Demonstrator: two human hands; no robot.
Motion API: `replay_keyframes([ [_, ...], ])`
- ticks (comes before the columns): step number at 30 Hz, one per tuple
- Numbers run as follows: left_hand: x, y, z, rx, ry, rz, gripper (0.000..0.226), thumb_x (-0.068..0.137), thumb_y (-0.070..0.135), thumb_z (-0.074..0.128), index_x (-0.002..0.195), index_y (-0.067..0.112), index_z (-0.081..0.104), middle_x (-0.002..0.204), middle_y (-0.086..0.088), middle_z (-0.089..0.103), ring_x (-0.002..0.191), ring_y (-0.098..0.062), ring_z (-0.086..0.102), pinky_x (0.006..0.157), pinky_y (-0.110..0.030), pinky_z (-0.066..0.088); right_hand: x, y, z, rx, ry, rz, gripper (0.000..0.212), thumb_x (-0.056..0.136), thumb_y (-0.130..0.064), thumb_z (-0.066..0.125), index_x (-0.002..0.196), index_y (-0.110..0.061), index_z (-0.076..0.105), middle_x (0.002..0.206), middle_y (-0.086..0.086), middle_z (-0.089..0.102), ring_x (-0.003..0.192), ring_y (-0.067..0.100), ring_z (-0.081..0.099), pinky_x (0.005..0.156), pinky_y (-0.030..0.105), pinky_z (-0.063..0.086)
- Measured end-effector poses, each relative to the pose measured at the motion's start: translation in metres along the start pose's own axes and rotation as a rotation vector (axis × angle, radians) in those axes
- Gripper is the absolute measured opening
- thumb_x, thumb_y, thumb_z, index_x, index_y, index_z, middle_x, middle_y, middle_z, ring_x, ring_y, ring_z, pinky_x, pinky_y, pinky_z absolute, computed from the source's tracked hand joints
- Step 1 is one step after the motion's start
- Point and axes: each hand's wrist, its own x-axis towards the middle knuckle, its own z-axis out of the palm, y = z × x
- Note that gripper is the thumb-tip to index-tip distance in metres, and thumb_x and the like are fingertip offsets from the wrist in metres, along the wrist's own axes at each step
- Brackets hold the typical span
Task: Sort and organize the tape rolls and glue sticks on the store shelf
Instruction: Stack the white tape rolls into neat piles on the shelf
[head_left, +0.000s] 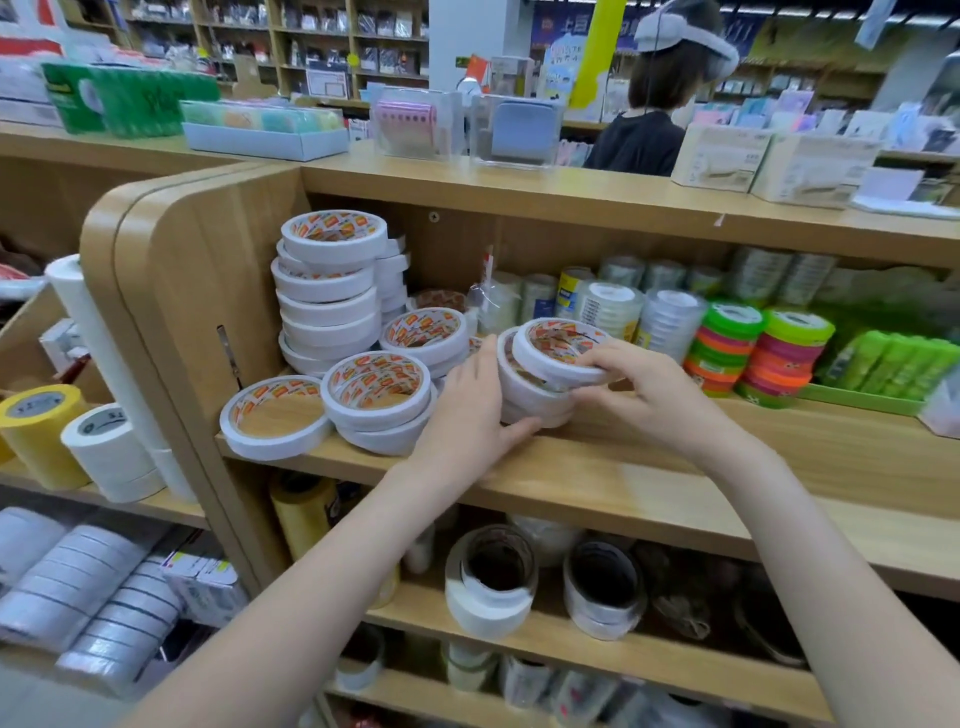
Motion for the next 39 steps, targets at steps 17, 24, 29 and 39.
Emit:
replay_keyframes([
  [17,0.006,-0.004,-0.001,-0.214,0.004,-0.077,0.073,0.081,0.035,0.069,0.142,0.022,0.030,0.142,-0.001,0.040,0.131,-0.015,0.037,0.108,-0.037,0.033,-0.048,0.022,-0.031,-0.430,-0.263,0.385,0.011,0.083,-0.035,0.065,0.083,-0.024,0.065,0.085,-0.009,0.061,0.081,0.014,0.055,0.073,0.039,0.050],
  [24,0.006,-0.005,0.000,-0.193,0.004,-0.075,0.067,0.083,0.032,0.068,0.139,0.018,0.035,0.137,-0.002,0.044,0.126,-0.015,0.040,0.106,-0.033,0.035,-0.016,0.006,-0.022,-0.290,-0.052,0.141,0.043,0.078,-0.035,0.070,0.118,-0.030,0.056,0.116,-0.014,0.048,0.075,0.006,0.051,0.074,0.035,0.049],
  [29,0.000,-0.008,0.002,-0.146,0.007,-0.079,0.072,0.082,0.018,0.069,0.142,0.012,0.031,0.143,-0.004,0.040,0.132,-0.015,0.035,0.110,-0.028,0.028,0.013,0.008,0.002,-0.176,-0.179,0.055,0.005,0.084,-0.016,0.065,0.089,-0.017,0.063,0.091,-0.002,0.064,0.082,0.013,0.056,0.076,0.030,0.046],
  [39,0.003,-0.010,0.001,-0.252,0.032,-0.092,0.076,0.076,0.023,0.076,0.139,0.014,0.034,0.137,-0.001,0.046,0.127,-0.013,0.043,0.107,-0.033,0.037,0.034,0.007,-0.009,0.257,-0.248,0.160,0.005,0.084,-0.017,0.067,0.082,-0.012,0.068,0.082,0.012,0.067,0.071,0.015,0.060,0.071,0.038,0.052],
])
